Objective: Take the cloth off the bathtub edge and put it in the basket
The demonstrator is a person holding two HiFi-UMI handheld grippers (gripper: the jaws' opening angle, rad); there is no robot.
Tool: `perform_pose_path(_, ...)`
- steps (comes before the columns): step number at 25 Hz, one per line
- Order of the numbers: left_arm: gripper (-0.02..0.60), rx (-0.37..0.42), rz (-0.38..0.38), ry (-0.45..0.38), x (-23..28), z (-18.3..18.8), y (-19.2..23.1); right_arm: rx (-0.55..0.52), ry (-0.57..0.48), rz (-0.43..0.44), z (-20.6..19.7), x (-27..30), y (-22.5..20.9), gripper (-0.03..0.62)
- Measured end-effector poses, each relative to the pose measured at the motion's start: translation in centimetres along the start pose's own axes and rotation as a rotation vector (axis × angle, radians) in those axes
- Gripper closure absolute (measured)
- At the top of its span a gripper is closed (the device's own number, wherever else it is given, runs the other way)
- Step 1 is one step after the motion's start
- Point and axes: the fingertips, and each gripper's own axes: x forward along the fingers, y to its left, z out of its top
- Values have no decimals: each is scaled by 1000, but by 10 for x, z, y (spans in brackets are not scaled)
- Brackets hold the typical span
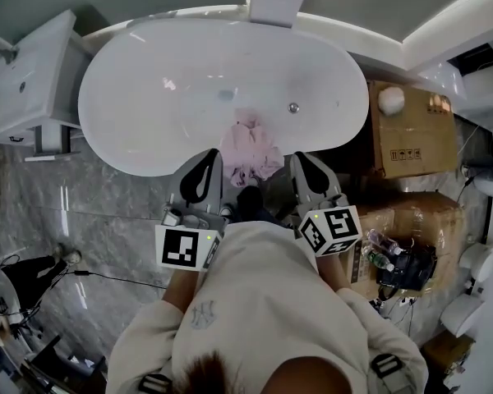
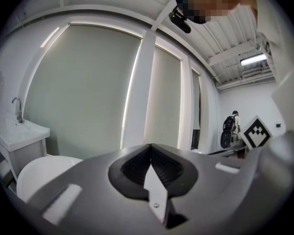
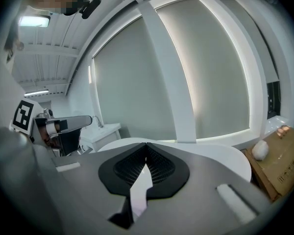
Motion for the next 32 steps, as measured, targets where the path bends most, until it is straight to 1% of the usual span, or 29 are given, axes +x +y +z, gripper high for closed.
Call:
perform_pose_path(2,532,23,13,-6,11,1,1,-3,-4,8,6,8,-11,594)
perform_pose_path(7,532,39,37,-17,32,5,-2,-9,-12,25,16,18,-31,594)
perform_pose_path(12,532,44,30,-6,46,8,-9,12,-9,17,17,17,-45,594)
perform_pose_path(22,532,50,1,13,62,5,-6,37,-3,-11,15,22,-52,594)
perform_pose_path(26,532,22,-15,25,69,6,-2,46,3,-30,14,26,-51,594)
perform_pose_path(29,532,43,-31,31,70,4,6,49,8,-43,14,30,-49,594)
perform_pose_path(32,532,47,-42,35,71,6,13,54,9,-53,16,34,-45,594)
